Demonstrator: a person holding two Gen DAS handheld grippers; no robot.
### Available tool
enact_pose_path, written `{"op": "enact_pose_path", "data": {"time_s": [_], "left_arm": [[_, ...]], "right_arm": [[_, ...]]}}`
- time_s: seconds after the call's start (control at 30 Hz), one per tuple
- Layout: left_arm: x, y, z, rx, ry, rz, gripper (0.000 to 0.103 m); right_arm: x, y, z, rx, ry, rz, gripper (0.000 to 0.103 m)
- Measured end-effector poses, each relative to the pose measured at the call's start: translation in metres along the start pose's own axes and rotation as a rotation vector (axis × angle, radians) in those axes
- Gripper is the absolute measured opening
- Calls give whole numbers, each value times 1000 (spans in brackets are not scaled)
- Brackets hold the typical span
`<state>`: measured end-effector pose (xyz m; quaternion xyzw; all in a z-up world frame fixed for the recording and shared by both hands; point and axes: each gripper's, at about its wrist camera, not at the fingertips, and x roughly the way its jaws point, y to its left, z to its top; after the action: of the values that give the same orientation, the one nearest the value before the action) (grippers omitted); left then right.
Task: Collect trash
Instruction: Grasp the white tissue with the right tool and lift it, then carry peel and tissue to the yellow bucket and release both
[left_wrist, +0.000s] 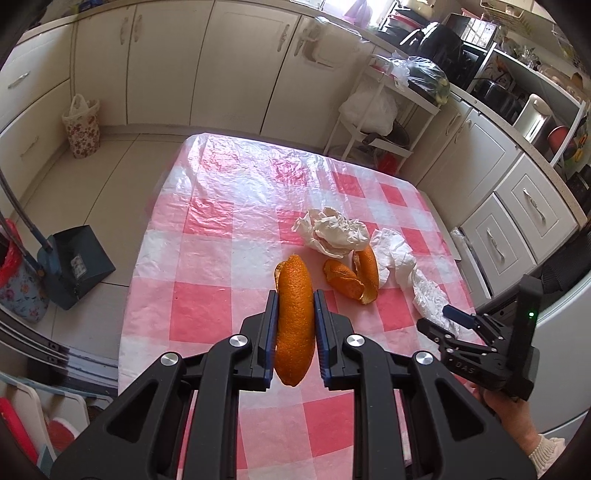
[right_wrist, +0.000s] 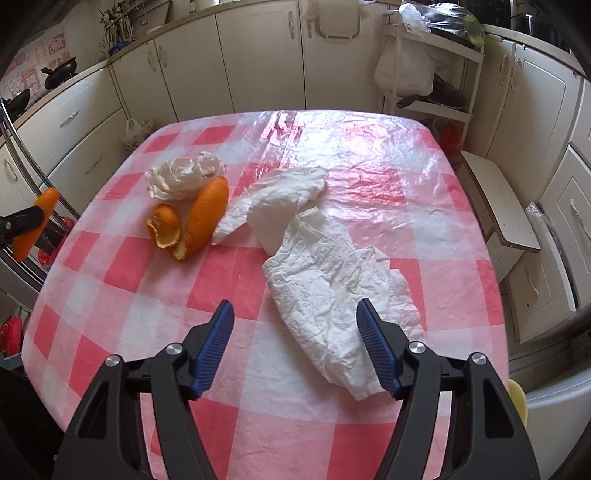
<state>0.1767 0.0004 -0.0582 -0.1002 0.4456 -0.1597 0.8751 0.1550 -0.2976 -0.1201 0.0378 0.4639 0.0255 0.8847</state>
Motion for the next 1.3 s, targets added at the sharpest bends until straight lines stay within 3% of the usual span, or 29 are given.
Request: {"op": "enact_pose_path", "data": {"time_s": [0.17,0.43,0.57,0.67,1.03,1.3], "left_arm": [[0,3,-2,-8,0,1,17],[2,-2,-4,2,9,-5,17],[5,-2,-5,10,13,-1,17],[9,-1,-6,11,22,7,17],[12,-19,-12,66,27,-15,17],[10,-62,-25,191,27,-40,17]], "right_arm": [[0,0,-5,23,-18,-6,66],[-5,-10,-6,34,-17,-10,46],[-6,-21,-6,84,-14,25,18],[-10,-26,-8,122,-14,63,8],[-61,-39,-34,231,-81,243,7],[-94,-72,-65,345,-126,328,7]]}}
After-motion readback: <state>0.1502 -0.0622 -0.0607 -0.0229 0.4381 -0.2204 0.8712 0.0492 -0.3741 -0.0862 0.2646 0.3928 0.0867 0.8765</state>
